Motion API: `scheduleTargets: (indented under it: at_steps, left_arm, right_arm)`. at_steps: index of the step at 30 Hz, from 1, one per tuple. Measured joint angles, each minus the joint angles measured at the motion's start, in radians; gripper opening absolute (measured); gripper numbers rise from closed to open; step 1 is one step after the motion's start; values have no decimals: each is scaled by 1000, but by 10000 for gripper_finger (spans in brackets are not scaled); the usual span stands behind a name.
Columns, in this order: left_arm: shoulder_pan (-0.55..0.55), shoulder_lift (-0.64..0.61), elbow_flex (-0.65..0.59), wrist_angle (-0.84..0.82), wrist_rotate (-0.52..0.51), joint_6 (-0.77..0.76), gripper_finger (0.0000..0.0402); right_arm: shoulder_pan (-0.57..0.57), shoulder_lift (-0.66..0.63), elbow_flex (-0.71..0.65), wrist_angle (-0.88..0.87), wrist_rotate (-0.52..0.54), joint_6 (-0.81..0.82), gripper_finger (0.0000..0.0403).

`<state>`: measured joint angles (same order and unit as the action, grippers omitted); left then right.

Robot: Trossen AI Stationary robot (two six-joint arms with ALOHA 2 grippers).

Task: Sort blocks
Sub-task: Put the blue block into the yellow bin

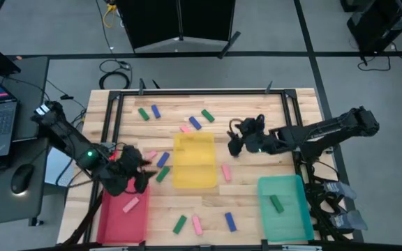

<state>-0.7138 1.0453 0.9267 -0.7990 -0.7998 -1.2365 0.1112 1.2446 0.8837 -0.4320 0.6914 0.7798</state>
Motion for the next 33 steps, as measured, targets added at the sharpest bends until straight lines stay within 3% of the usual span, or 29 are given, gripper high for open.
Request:
scheduleTargets:
  at_steps: [4, 9, 15, 26, 33]
  left_arm:
    - [81, 1, 31, 52, -123, 116, 259]
    - [176, 2, 34, 131, -138, 242, 259]
    - [203, -18, 34, 203, -189, 354, 259]
    - [181, -165, 34, 232, -336, 515, 259]
    - [151, -211, 34, 228, -389, 553, 259]
  right_arm:
    - [-105, 25, 0, -183, -138, 133, 231]
    - [-155, 78, 0, -228, -296, 144, 236]
    - [-111, 190, 0, -222, -319, 166, 258]
    - [-73, 379, 0, -163, -348, 252, 323]
    - [-73, 464, 0, -155, -353, 326, 308]
